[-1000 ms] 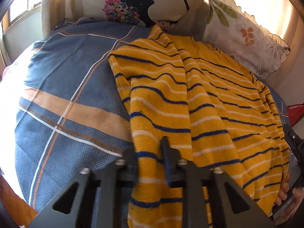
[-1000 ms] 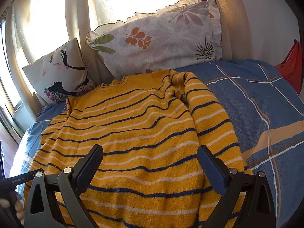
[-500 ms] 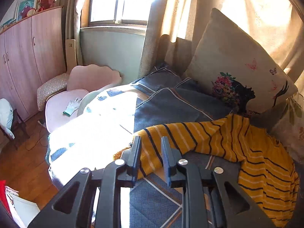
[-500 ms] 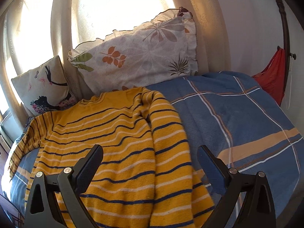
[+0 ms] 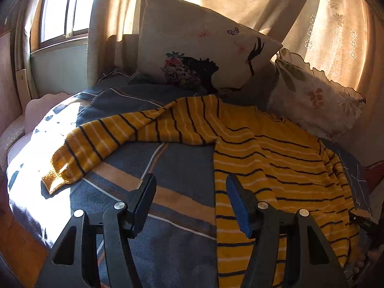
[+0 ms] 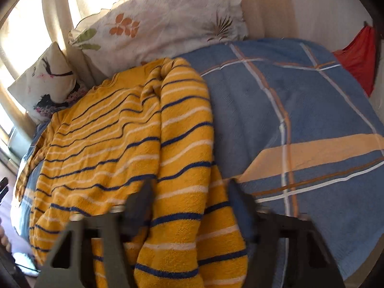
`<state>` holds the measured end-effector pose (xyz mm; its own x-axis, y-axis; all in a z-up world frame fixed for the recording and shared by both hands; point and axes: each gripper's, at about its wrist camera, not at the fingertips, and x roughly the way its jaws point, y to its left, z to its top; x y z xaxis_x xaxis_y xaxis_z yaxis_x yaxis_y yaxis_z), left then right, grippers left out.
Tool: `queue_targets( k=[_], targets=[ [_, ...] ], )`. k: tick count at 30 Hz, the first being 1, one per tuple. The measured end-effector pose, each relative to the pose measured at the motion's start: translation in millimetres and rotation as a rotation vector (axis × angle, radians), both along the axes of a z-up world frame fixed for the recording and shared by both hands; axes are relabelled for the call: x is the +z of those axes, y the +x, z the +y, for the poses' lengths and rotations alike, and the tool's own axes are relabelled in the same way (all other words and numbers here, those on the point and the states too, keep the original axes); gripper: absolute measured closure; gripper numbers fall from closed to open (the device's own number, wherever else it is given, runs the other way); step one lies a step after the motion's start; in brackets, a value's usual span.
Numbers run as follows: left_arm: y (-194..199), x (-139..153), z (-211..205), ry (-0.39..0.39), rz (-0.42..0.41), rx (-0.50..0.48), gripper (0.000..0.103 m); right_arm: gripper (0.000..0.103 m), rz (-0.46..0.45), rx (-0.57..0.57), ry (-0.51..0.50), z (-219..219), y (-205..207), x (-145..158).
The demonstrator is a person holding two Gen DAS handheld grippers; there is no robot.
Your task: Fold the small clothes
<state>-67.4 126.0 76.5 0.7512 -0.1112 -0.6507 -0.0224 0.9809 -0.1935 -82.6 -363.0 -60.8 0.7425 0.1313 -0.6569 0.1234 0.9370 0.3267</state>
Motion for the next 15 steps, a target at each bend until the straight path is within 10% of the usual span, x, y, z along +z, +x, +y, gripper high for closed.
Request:
queue_targets(
  k=[3,9,11,13,15],
  targets=[
    [-1.7,-3.4,-3.5,-0.013,0.015,-0.022,0.043,0.090,-0.032,-0.014,0.024,-21.9,-0.7,11.4],
    [-2.2,-23.2,-7.9,-0.049,0.086,-0.055,0.043,0.094,-0.045,-0.487,-0.433,-83.1,1.9,49.0],
    [-7.2,-31.3,-11.5,-0.056,0.110,-0.075,0.043,0.094,-0.051,-0.445,-0.334,-88.2,-6.0,51.6],
    [-11.9,-37.9,-13.9,-0.056,0.129,-0.086,0.043,0.069,-0.112,-0.238,-0.110,-76.1,-20.5,49.3],
    [-15.2,-43.7,-14.4,-0.071,0.142,-0.096,0.043,0.023,-0.102,-0.092,-0.046,-50.3,-27.5,39.1]
  ],
)
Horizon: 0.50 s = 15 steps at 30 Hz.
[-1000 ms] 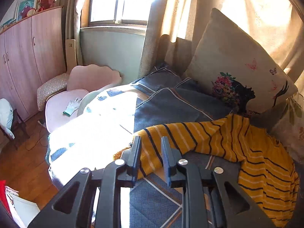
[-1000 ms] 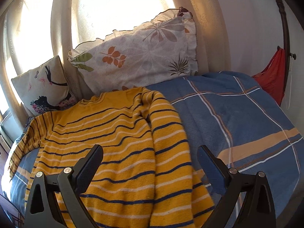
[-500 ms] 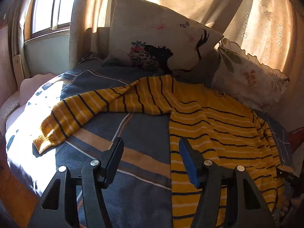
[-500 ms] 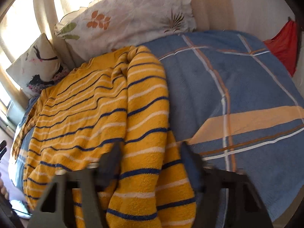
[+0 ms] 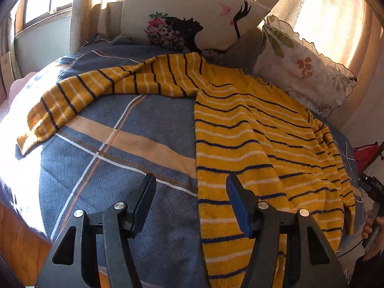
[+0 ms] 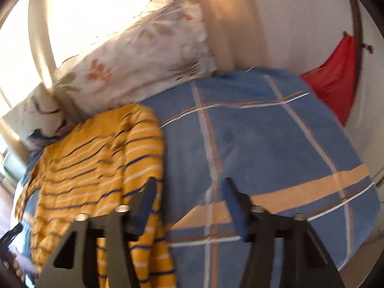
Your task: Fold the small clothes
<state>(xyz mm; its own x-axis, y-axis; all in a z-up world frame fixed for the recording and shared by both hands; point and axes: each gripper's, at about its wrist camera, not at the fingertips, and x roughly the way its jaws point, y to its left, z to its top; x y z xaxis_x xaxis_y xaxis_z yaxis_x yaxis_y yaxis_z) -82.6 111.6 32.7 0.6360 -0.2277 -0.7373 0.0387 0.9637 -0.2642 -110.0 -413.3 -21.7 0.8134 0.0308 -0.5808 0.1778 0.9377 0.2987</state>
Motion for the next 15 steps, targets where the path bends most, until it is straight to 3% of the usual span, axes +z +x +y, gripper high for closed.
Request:
queue_targets(
  k=[4,5,6,8,10,11,13,14,15],
  targets=[
    [-2.9,-6.7,-0.6,-0.035,0.029,-0.004,0.043,0.026,0.090,0.103,-0.014,41.2,1.9,-31.7],
    [-4.6,-6.0,-0.9,-0.043,0.028,-0.008,0.043,0.051,0.109,0.119,-0.013,48.4,3.7,-38.6],
    [-7.1,-4.1,-1.2,-0.044,0.022,-0.012,0.043,0.087,0.129,0.142,-0.015,52.6,4.4,-44.7],
    [-12.5,0.7,-1.1,-0.029,0.003,-0.012,0.043,0.089,0.113,0.142,-0.028,54.3,2.8,-40.6],
    [-15.8,4.0,1.4,-0.020,-0.008,-0.003,0.043,0.090,0.092,0.044,-0.104,42.9,2.0,-28.6],
    [-16.4,4.1,3.7,-0.027,-0.008,0.001,0.043,0.090,0.074,-0.038,-0.169,35.0,-2.9,-20.8],
    [-15.7,1.2,7.8,-0.047,0.004,0.009,0.043,0.089,0.056,-0.284,-0.415,22.2,-4.7,-5.8],
    [-15.1,-1.3,8.9,-0.059,0.015,0.010,0.043,0.081,0.082,-0.399,-0.526,17.1,-0.9,-3.6],
    [-14.9,-4.0,9.1,-0.073,0.026,0.006,0.043,0.067,0.120,-0.452,-0.548,10.5,1.2,-4.0]
  ],
)
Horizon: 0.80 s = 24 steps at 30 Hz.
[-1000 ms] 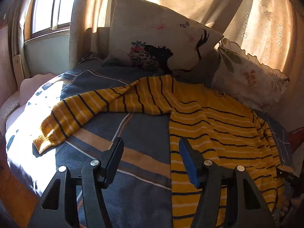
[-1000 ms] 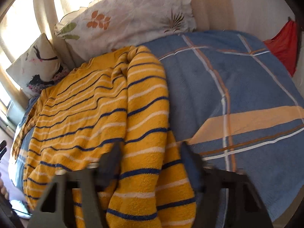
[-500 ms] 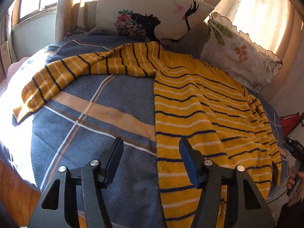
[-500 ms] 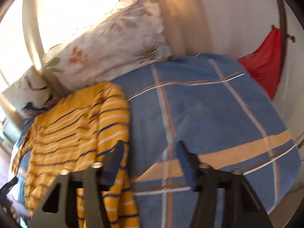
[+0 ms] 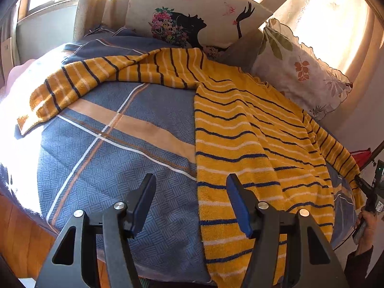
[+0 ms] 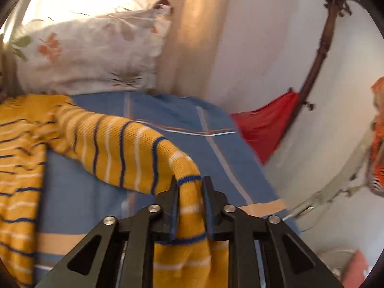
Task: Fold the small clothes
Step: 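Grasp the other sleeve cuff with the right tool and lift it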
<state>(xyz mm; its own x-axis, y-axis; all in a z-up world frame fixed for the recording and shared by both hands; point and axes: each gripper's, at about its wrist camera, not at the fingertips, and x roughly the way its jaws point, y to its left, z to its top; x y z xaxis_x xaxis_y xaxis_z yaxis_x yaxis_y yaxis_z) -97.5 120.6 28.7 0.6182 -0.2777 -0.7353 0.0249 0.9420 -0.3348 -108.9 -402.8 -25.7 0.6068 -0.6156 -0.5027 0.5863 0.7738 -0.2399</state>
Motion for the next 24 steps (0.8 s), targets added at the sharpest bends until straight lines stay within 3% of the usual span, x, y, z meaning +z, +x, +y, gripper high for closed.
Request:
queue_targets(
  k=[2,4,6,8,12,15,16,17,18,19,20,21,24],
  targets=[
    [-0.4,-5.3,-2.0,-0.019,0.019,-0.017,0.043,0.053,-0.047,0.071,0.180,-6.2,-13.5,1.1],
    [0.1,-11.6,-7.0,-0.027,0.043,-0.040,0.043,0.042,-0.105,0.262,0.370,7.4,-30.5,-2.8],
    [0.7,-20.0,-14.4,-0.044,0.077,-0.076,0.043,0.039,-0.100,0.440,0.506,29.9,-40.1,-13.0],
    [-3.1,-20.7,-23.4,-0.021,0.059,-0.093,0.038,0.039,-0.056,0.567,0.609,53.8,-44.8,-29.4],
    [-11.5,-21.5,-39.7,-0.045,0.051,-0.172,0.031,0.038,0.015,0.650,0.698,90.9,-41.6,-56.8],
    [-18.4,-21.8,-52.5,-0.039,0.031,-0.192,0.028,0.037,-0.006,0.664,0.661,106.5,-53.3,-58.0],
    [-19.9,-21.3,-54.3,-0.052,0.024,-0.188,0.041,0.037,-0.011,0.674,0.671,110.6,-58.2,-58.8],
    [-19.2,-21.8,-55.8,-0.076,0.033,-0.197,0.077,0.037,-0.018,0.686,0.676,114.3,-57.3,-58.8],
    [-16.8,-22.6,-56.9,-0.075,0.053,-0.198,0.093,0.038,-0.016,0.702,0.671,120.8,-56.9,-58.8],
    [-14.4,-21.7,-55.2,-0.077,0.061,-0.190,0.093,0.040,-0.004,0.720,0.658,124.9,-51.0,-58.3],
    [-12.3,-19.4,-51.4,-0.091,0.064,-0.184,0.095,0.058,0.013,0.743,0.646,130.1,-46.9,-58.1],
    [-11.3,-14.9,-46.5,-0.087,0.060,-0.170,0.095,0.084,0.036,0.759,0.638,135.3,-43.4,-58.4],
    [-17.1,8.5,-21.9,-0.053,0.000,-0.107,0.095,0.094,0.033,0.785,0.659,142.1,-44.5,-47.2]
  ],
)
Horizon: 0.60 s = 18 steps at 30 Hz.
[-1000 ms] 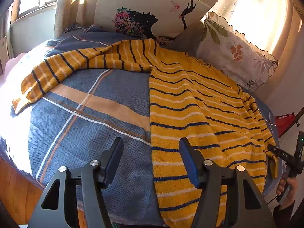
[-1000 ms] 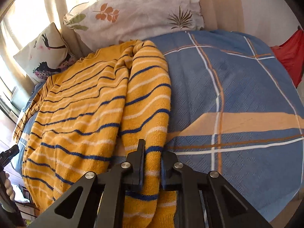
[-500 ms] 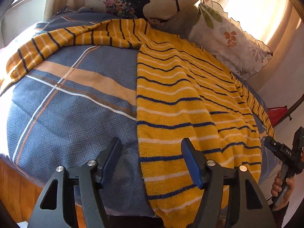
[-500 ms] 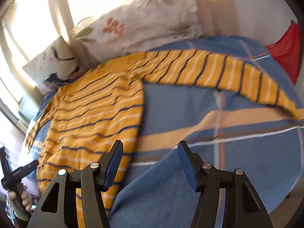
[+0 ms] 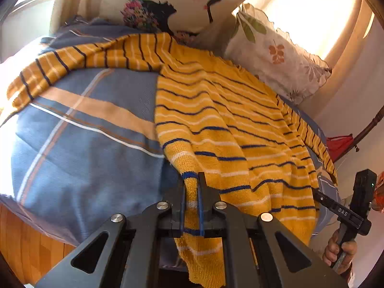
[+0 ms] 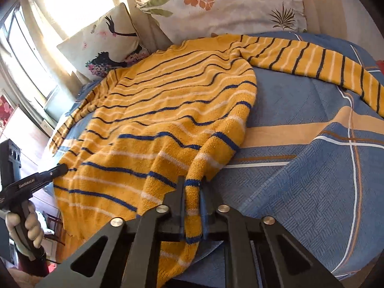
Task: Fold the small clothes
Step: 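Grasp the other sleeve cuff with the right tool and lift it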
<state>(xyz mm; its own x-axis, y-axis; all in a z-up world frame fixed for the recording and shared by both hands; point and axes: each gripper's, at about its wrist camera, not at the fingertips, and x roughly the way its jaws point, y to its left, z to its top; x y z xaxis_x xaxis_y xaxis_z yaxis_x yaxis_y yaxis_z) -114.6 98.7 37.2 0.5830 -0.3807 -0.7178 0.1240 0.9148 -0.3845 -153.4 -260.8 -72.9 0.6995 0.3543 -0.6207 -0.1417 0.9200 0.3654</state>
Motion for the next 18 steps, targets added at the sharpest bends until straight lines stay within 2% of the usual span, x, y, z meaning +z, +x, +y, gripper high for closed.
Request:
queue_targets(
  k=[2,4,8,10,12,14,16,18],
  targets=[
    [-4.8,10.5,18.4,0.009,-0.021,0.036,0.095,0.094,-0.033,0.021,0.042,-3.2,-16.7,10.1],
    [-5.4,10.7,33.1,-0.005,-0.007,0.063,0.095,0.095,-0.048,0.028,0.054,-5.5,-31.2,14.0],
    [-3.0,-5.3,41.9,0.021,0.038,0.074,0.094,0.093,-0.016,0.011,0.070,-14.9,-38.3,-1.1],
    [-4.4,-10.0,47.7,-0.006,0.041,0.075,0.093,0.086,-0.005,-0.049,0.157,-38.1,-36.5,-8.3],
    [-9.8,-5.8,53.0,-0.017,0.006,0.082,0.079,0.062,-0.022,-0.166,0.232,-70.8,-35.2,-10.0],
    [-16.5,4.9,54.1,-0.007,-0.058,0.107,0.048,0.053,-0.061,-0.313,0.256,-105.9,-34.6,-9.0],
    [-19.9,16.1,51.2,-0.004,-0.115,0.116,0.042,0.053,-0.079,-0.458,0.289,-142.8,-32.5,-10.8],
    [-17.9,22.5,45.3,-0.009,-0.138,0.095,0.041,0.053,-0.082,-0.579,0.358,-178.8,-31.3,-16.9]
  ],
)
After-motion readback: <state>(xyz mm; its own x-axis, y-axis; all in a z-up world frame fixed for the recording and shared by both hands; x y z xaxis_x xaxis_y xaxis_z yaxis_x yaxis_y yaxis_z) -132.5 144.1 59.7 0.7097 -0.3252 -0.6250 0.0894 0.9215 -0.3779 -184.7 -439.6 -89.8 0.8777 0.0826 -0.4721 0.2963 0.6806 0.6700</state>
